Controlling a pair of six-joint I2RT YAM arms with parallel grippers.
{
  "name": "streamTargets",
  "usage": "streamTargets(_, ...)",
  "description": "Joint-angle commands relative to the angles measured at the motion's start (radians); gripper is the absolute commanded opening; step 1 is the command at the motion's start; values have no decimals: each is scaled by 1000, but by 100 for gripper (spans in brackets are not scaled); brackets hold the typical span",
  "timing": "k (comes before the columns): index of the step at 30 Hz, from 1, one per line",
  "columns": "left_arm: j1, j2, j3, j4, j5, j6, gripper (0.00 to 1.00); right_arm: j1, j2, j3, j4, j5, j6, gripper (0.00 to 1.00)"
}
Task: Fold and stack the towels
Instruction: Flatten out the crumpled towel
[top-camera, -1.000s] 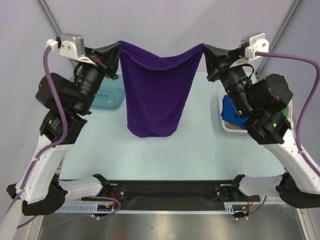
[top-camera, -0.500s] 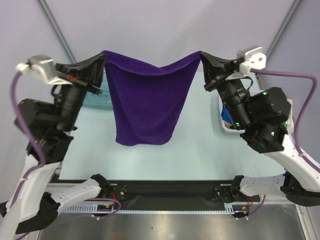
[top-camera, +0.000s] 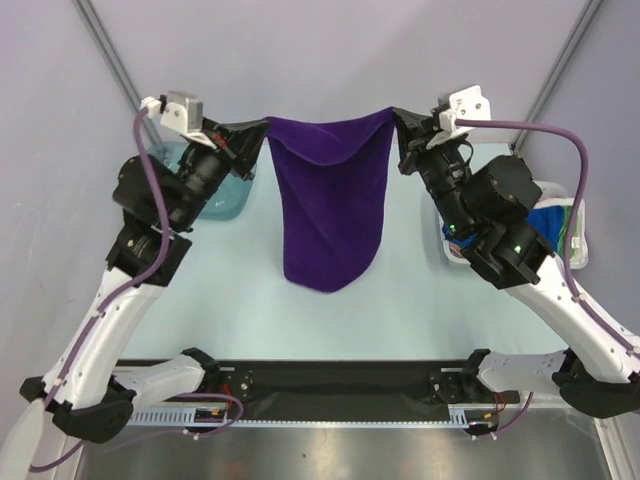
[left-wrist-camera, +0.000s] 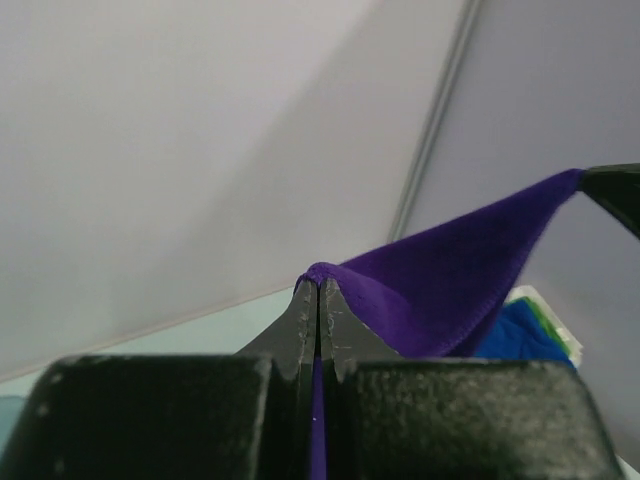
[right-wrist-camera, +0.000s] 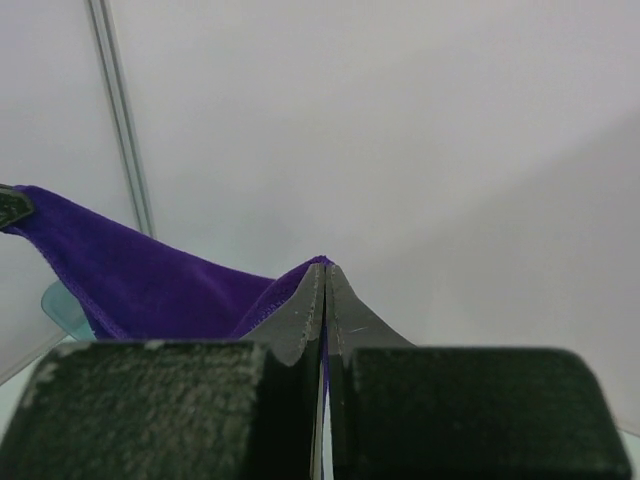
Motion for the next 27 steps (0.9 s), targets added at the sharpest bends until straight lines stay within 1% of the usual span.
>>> streamTargets(1, 4, -68, 6, 95, 151, 16, 0, 11, -59, 10, 43, -27, -6, 0)
streamTargets(2, 6, -73, 3, 98, 173, 22, 0, 22, -64, 10, 17, -25, -8, 0)
streamTargets(5, 3, -93, -3, 101, 251, 25, 0, 55, -87, 13, 10, -4, -31, 0)
streamTargets(8, -9, -127, -25, 110, 305, 31, 0, 138, -116, 13, 13, 42, -71, 0)
streamTargets(14, -34, -162, -15, 110, 335, 39, 0, 256, -139, 28, 29, 116, -155, 0)
streamTargets(15, -36, -162, -8, 104, 335, 39, 0, 294, -141, 37, 32, 142, -172, 0)
streamTargets(16, -36, -165, 18, 95, 329, 39, 0, 374, -139, 48, 68, 194, -236, 0)
streamTargets(20, -36, -154, 31, 89, 290, 40, 0, 411, -121, 66, 107, 237, -292, 0)
streamTargets(22, -34, -122, 32, 84, 228, 45, 0, 413, -95, 65, 131, 248, -325, 0)
streamTargets(24, -8, -92, 32, 92, 211, 31, 0, 343, -63, 65, 139, 237, -312, 0)
streamTargets(25, 10, -69, 31, 110, 240, -6, 0, 291, -46, 86, 113, 167, -277, 0)
streamTargets(26, 45, -27, 32, 118, 246, -26, 0, 208, -31, 106, 13, 109, -144, 0)
streamTargets(27, 61, 2, 32, 145, 250, -58, 0, 42, -17, 120, -22, 37, -78, 0)
